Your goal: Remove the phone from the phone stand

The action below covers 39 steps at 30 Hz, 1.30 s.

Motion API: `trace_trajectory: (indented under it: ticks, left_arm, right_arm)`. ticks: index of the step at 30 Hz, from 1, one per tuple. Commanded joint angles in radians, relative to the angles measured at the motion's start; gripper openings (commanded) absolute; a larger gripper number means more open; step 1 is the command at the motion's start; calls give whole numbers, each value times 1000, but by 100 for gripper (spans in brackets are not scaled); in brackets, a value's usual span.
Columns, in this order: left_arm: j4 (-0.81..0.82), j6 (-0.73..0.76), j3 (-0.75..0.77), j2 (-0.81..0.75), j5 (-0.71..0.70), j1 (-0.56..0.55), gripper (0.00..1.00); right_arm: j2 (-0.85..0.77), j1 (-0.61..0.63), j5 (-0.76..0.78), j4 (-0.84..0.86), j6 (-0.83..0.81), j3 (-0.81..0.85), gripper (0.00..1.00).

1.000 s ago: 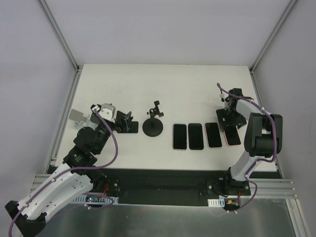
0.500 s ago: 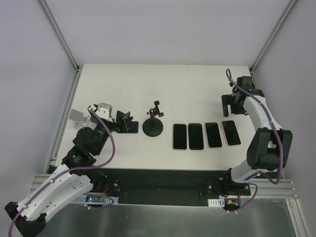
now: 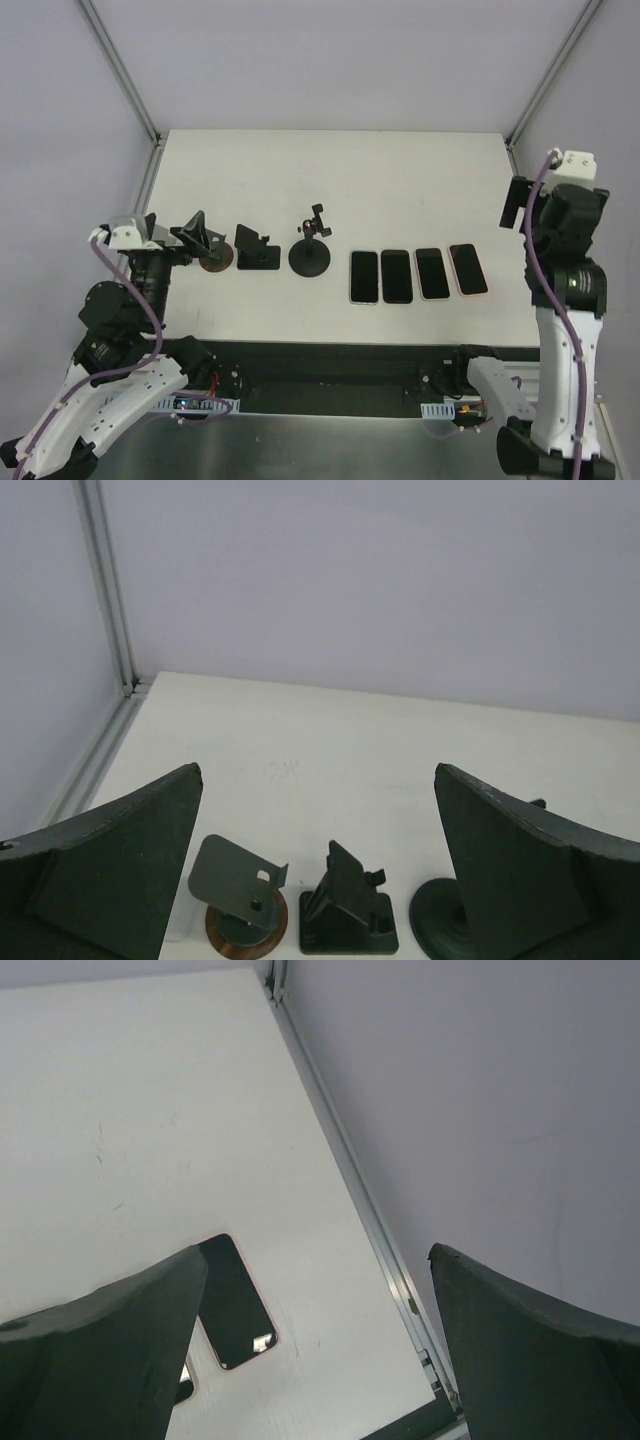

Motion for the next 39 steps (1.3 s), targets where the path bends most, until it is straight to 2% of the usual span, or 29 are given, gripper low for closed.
trace_trajectory:
  ticks: [1, 4, 10, 17, 23, 29, 39]
  left_arm:
    - [-16, 68, 54, -54, -91, 11, 99]
    - [-22, 87, 57, -93, -112, 11, 99]
    - [-43, 82, 81, -169, -183, 11, 99]
    - [-137, -4, 81, -222, -212, 11, 99]
    - [-220, -74, 83, -211, -210, 11, 99]
    - [-246, -84, 112, -183, -189, 11, 99]
    - [-258, -168, 64, -139, -164, 11, 99]
  right_arm:
    - [-187, -7, 67, 45, -71, -101, 96]
    - [-335, -4, 35, 88, -139, -161, 96]
    - [-634, 8, 1, 233, -159, -348, 96]
    - [-800, 31, 38, 121, -174, -356, 96]
    - [-858, 45, 29, 32, -147, -331, 96]
    - [-889, 45, 23, -29, -121, -294, 96]
    - [-828, 76, 40, -138, -105, -192, 96]
